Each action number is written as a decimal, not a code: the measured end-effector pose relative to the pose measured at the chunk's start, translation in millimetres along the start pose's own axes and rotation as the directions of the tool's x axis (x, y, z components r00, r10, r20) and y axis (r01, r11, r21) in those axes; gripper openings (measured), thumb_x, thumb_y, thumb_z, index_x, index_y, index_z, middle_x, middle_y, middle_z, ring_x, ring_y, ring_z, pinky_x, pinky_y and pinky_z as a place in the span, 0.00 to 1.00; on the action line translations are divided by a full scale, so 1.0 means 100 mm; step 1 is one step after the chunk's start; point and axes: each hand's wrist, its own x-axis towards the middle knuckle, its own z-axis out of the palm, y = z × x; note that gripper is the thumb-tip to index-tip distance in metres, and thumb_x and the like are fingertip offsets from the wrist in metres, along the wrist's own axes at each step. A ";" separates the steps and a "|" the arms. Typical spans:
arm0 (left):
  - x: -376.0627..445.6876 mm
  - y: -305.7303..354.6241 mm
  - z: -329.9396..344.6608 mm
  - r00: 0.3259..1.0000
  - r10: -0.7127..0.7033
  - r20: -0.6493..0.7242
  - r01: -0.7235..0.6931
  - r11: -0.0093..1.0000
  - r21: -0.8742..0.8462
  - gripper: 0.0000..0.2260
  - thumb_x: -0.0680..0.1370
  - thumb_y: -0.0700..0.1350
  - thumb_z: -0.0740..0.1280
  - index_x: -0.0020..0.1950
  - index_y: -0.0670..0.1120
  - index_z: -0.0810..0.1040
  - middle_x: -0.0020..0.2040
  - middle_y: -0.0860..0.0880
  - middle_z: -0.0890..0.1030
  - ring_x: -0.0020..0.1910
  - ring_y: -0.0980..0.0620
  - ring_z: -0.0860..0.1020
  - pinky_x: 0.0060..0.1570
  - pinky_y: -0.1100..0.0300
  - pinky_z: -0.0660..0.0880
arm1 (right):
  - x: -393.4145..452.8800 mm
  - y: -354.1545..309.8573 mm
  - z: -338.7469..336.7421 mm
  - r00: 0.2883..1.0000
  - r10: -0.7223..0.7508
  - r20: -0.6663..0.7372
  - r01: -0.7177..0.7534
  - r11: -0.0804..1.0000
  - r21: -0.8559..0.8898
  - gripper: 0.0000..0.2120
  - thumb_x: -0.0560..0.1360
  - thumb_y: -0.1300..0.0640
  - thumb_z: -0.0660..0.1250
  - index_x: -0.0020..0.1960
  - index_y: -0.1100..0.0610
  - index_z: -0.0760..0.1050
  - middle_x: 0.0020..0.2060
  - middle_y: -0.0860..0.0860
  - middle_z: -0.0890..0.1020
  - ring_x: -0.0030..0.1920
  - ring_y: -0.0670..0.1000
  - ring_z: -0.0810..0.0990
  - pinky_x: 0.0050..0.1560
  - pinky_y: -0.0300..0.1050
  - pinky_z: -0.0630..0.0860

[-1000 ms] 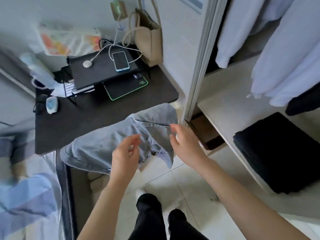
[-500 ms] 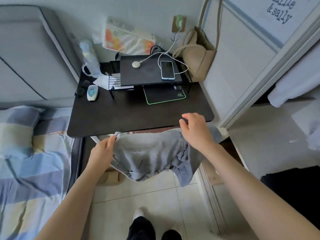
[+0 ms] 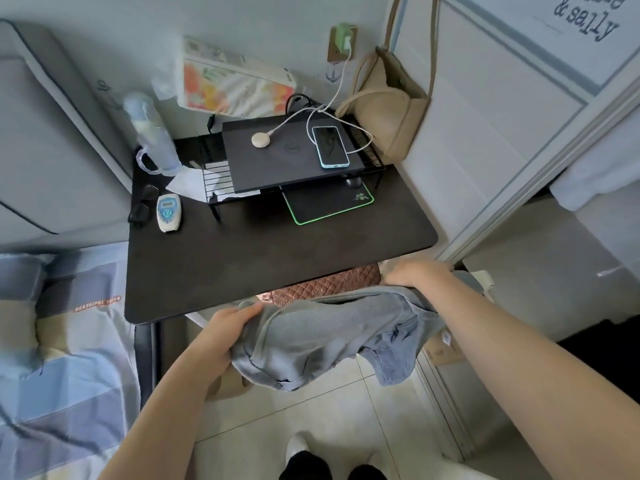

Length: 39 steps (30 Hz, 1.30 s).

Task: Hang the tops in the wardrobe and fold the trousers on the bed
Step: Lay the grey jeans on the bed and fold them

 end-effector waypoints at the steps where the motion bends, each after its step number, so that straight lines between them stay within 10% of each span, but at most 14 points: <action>1: -0.04 0.04 0.03 0.999 0.034 0.007 -0.034 0.999 -0.004 0.13 0.77 0.50 0.70 0.53 0.40 0.82 0.49 0.41 0.85 0.52 0.43 0.83 0.60 0.47 0.77 | -0.06 -0.01 -0.02 1.000 0.000 -0.016 0.000 1.000 0.010 0.32 0.69 0.34 0.53 0.69 0.47 0.66 0.69 0.52 0.70 0.67 0.62 0.68 0.66 0.67 0.57; 7: -0.37 0.20 0.16 0.972 0.216 -0.090 -0.227 0.964 -0.138 0.11 0.80 0.47 0.66 0.48 0.41 0.82 0.46 0.41 0.86 0.49 0.44 0.84 0.54 0.50 0.79 | -0.31 0.08 -0.05 0.935 -0.157 -0.318 0.211 0.967 0.143 0.11 0.74 0.48 0.62 0.43 0.56 0.68 0.42 0.53 0.76 0.46 0.58 0.77 0.52 0.53 0.76; 15: -1.13 0.27 0.45 0.894 0.404 -0.193 -0.444 0.855 -0.268 0.13 0.81 0.48 0.65 0.49 0.39 0.82 0.48 0.38 0.85 0.50 0.43 0.84 0.50 0.49 0.78 | -1.18 0.36 0.06 0.647 -0.177 -0.741 0.691 0.548 0.472 0.20 0.77 0.51 0.64 0.29 0.53 0.63 0.26 0.47 0.68 0.29 0.47 0.68 0.31 0.44 0.62; 21: -1.86 0.13 0.76 0.761 0.517 -0.392 -0.628 0.739 -0.245 0.21 0.73 0.56 0.71 0.44 0.37 0.77 0.43 0.39 0.80 0.46 0.42 0.79 0.54 0.41 0.77 | -1.81 0.67 0.19 0.525 -0.267 -0.808 0.851 0.163 0.499 0.19 0.78 0.55 0.65 0.30 0.57 0.66 0.23 0.44 0.69 0.26 0.42 0.66 0.29 0.33 0.62; 24: -2.19 -0.07 0.81 0.675 0.478 -0.562 -0.699 0.658 -0.279 0.11 0.80 0.47 0.67 0.39 0.46 0.80 0.36 0.49 0.83 0.39 0.53 0.82 0.44 0.57 0.80 | -2.02 0.87 0.25 0.434 -0.322 -0.842 0.895 0.045 0.444 0.19 0.78 0.57 0.65 0.30 0.49 0.65 0.22 0.38 0.72 0.26 0.39 0.70 0.29 0.29 0.64; 31: -3.07 -0.75 0.74 0.476 0.330 -0.815 -0.807 0.532 -0.257 0.11 0.80 0.44 0.66 0.39 0.46 0.81 0.34 0.53 0.84 0.38 0.57 0.83 0.44 0.62 0.80 | -2.29 1.02 0.45 0.335 -0.438 -0.834 0.929 0.007 0.370 0.15 0.77 0.53 0.65 0.33 0.49 0.68 0.26 0.42 0.72 0.28 0.41 0.69 0.30 0.32 0.64; 39: -4.09 -1.35 0.42 0.267 0.227 -0.937 -0.883 0.448 -0.144 0.23 0.82 0.43 0.63 0.29 0.53 0.84 0.31 0.56 0.83 0.36 0.60 0.82 0.41 0.65 0.80 | -3.13 0.59 0.77 0.016 -0.670 -0.742 0.950 -0.220 0.219 0.04 0.78 0.56 0.65 0.45 0.55 0.75 0.33 0.42 0.77 0.36 0.36 0.77 0.36 0.27 0.69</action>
